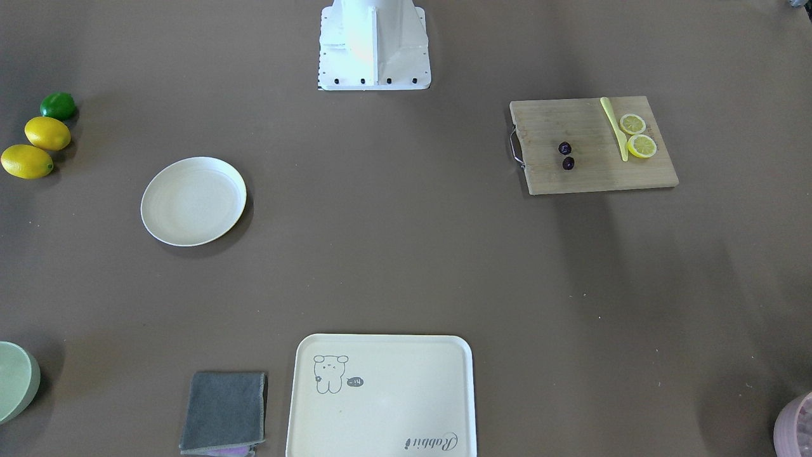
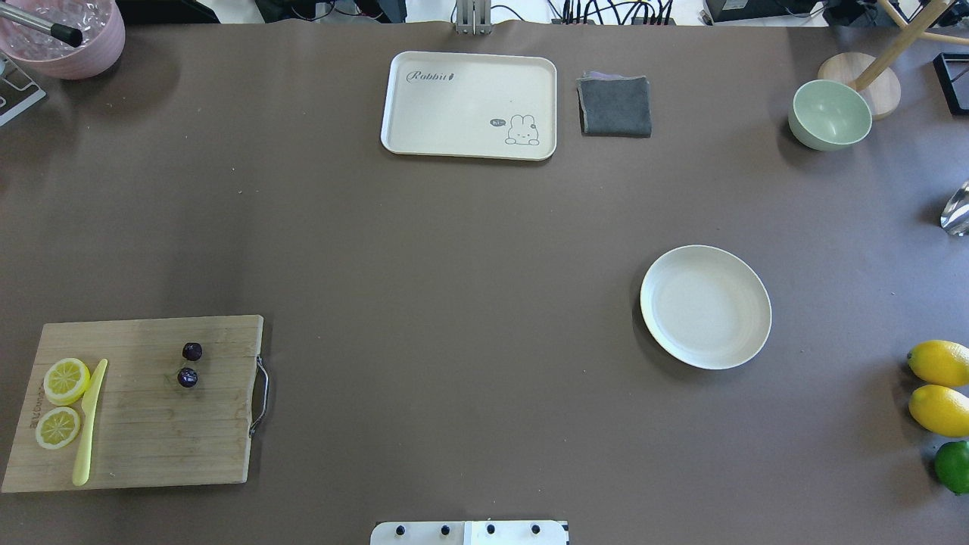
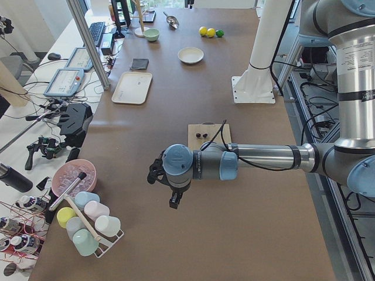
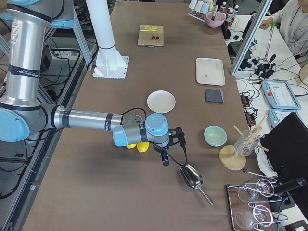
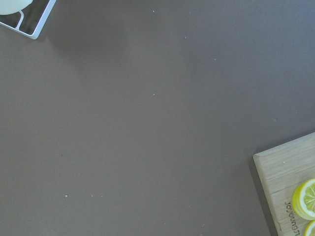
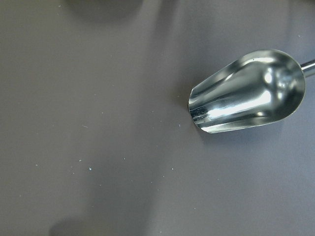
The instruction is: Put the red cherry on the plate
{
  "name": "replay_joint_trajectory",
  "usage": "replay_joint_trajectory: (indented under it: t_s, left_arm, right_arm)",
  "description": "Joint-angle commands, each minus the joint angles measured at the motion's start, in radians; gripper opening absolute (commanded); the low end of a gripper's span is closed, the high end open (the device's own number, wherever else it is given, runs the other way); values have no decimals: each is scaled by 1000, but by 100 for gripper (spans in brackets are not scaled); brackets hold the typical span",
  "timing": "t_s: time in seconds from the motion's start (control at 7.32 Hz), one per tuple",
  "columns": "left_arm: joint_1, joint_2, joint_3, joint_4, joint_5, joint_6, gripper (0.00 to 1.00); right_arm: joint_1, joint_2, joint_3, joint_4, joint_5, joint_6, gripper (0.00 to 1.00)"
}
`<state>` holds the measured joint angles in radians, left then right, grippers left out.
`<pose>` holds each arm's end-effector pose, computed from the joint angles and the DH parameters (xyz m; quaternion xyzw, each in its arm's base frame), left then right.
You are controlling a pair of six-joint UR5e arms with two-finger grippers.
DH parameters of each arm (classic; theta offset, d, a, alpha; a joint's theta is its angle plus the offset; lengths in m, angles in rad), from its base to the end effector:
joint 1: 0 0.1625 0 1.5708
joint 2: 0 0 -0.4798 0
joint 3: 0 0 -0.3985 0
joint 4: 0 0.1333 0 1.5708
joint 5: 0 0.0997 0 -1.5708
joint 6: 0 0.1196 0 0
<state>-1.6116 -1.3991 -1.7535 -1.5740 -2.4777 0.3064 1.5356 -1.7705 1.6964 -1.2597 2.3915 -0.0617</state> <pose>-0.0561 -0.4153 0.7031 0.0820 0.4304 0.1221 0.8906 0.0311 -0.4196 0.7181 0.1136 -0.3947 -0.0912 0.9072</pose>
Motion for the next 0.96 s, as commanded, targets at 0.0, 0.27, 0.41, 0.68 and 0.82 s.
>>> replay_joint_trajectory:
  t_s: [0.0, 0.27, 0.41, 0.68, 0.82]
  left_arm:
    - [-4, 8, -11, -44, -1, 0, 98]
    - [-2, 8, -6, -44, 0, 0, 98]
    - [-2, 8, -4, -44, 0, -1, 98]
    - [2, 8, 0, -44, 0, -1, 98]
    - [15, 6, 8, -44, 0, -3, 98]
  right_arm:
    - [0, -1, 2, 0, 1, 0, 100]
    - [0, -3, -3, 0, 9, 0, 100]
    - [0, -3, -4, -1, 27, 0, 100]
    - [-12, 0, -4, -3, 96, 0, 100]
    - [-22, 0, -4, -3, 127, 0, 100]
